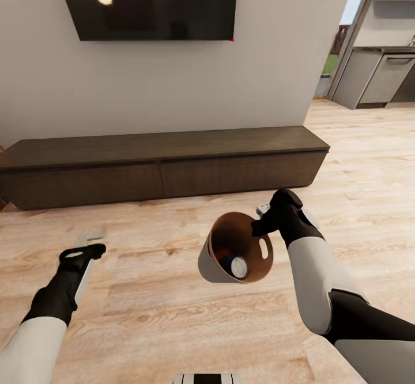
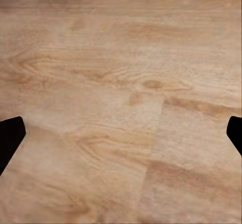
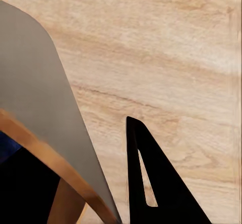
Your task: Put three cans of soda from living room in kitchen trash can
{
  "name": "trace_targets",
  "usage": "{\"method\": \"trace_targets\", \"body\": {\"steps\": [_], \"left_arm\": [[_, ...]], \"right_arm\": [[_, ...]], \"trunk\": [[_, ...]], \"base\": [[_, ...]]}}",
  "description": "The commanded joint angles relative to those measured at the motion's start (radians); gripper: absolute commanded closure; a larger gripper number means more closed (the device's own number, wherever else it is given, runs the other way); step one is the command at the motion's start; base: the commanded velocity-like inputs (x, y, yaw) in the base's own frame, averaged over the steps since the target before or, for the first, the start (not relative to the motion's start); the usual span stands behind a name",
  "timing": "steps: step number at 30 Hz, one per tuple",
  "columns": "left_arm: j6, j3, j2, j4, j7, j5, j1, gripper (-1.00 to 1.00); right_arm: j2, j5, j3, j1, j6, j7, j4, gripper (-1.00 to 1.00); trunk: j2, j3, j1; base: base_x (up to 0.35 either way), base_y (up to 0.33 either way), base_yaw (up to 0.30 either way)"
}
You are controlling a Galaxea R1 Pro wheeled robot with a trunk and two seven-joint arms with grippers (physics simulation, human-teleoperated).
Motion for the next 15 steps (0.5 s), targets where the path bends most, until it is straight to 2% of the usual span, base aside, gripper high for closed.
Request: {"method": "trace_targets", "body": {"steps": [1,3,4,7,9,12,14,15], "left_arm": [[-0.022,0.001,-0.009,0.066,0.063,0.001,-0.001,-1.0],[-0.039,0.002,-0.017,0.116,0.096,0.004,-0.001,-1.0],[-0.043,0.002,-0.02,0.124,0.092,0.004,0.0,-1.0],[-0.053,0.001,-0.029,0.142,-0.008,0.005,0.001,-1.0],[-0.058,0.0,-0.032,0.148,-0.109,0.004,0.002,-1.0],[-0.059,-0.001,-0.034,0.155,-0.162,0.005,0.003,-1.0],[-0.06,-0.002,-0.036,0.153,-0.223,0.004,0.025,-1.0],[-0.062,-0.002,-0.036,0.151,-0.238,0.003,0.035,-1.0]], "right_arm": [[-0.002,-0.017,0.0,0.008,0.009,-0.003,-0.014,1.0],[-0.011,-0.017,0.0,0.033,-0.008,-0.009,-0.039,1.0],[-0.015,-0.017,0.0,0.043,-0.019,-0.011,-0.049,1.0],[-0.025,-0.018,-0.002,0.099,-0.082,-0.015,-0.117,1.0],[-0.028,-0.018,-0.015,0.156,-0.136,-0.016,-0.182,1.0],[-0.03,-0.018,-0.039,0.201,-0.206,-0.015,-0.238,1.0],[-0.029,-0.02,-0.119,0.279,-0.359,-0.016,-0.328,1.0],[-0.028,-0.02,-0.142,0.295,-0.396,-0.016,-0.343,1.0]], "trunk": [[0.0,0.0,0.0],[0.0,0.0,0.0],[0.0,0.0,0.0],[0.0,0.0,0.0],[0.0,0.0,0.0],[0.0,0.0,0.0],[0.0,0.0,0.0],[0.0,0.0,0.0]], "base": [[0.0,0.0,0.0],[0.0,0.0,0.0],[0.0,0.0,0.0],[0.0,0.0,0.0],[0.0,0.0,0.0],[0.0,0.0,0.0],[0.0,0.0,0.0],[0.0,0.0,0.0]]}}
